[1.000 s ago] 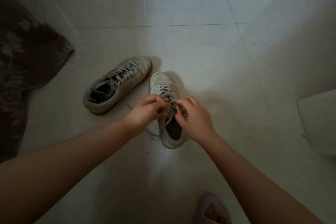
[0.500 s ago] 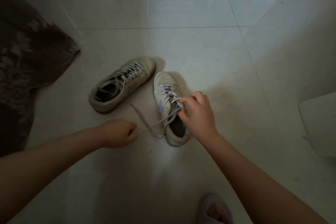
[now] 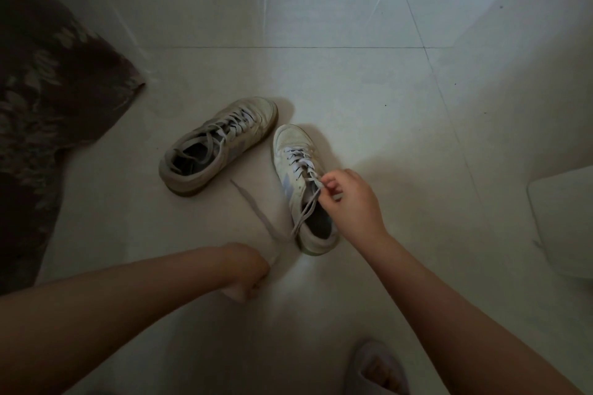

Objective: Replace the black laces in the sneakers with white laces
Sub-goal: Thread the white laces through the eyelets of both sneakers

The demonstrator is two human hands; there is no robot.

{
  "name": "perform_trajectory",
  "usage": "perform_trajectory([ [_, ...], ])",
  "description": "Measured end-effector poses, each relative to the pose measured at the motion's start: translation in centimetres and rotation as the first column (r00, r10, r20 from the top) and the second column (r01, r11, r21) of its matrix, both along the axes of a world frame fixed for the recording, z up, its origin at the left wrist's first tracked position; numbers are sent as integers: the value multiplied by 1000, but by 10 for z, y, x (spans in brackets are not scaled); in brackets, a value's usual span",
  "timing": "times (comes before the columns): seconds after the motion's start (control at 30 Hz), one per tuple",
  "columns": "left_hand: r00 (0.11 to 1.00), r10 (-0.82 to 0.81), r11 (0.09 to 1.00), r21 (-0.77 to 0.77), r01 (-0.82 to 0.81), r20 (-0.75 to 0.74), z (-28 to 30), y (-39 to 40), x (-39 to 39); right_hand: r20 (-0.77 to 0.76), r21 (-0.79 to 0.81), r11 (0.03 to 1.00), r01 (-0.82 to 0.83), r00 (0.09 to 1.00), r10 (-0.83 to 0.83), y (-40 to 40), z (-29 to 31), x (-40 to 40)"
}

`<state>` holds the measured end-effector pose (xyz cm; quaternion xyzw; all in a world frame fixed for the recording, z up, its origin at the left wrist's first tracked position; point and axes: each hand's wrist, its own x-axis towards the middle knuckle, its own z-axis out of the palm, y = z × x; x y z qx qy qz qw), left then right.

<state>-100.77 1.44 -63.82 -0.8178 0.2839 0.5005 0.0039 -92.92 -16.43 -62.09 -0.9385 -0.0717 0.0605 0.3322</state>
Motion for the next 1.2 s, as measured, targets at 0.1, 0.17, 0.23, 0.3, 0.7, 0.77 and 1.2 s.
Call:
perform_trajectory([
  [0.1,928,338,931,-200,-306,154,5,7,15,-9,34,999,-39,999,39,-2,-1,0],
  [0.17,766,568,798,-429,-423,302,8,15,29,21,34,998,-57,998,56,-4,-1,-3],
  [0.23,666,671,714,-526,-462,327,8,19,40,131,-24,996,-88,987,91,-4,0,-8],
  [0.3,741,605,772,-442,-457,291,7,15,45,233,-104,978,-182,951,202,-2,1,-12],
  [0.7,611,745,647,-515,-563,268,-10,9,48,183,-329,883,-334,895,407,1,-5,-6],
  [0.77,450,864,485,-614,-623,226,-1,20,62,182,-298,890,-345,895,408,1,-5,-6],
  [1.2,125,798,-82,-312,-947,-590,54,28,106,180,-57,978,-203,961,210,-21,19,-7],
])
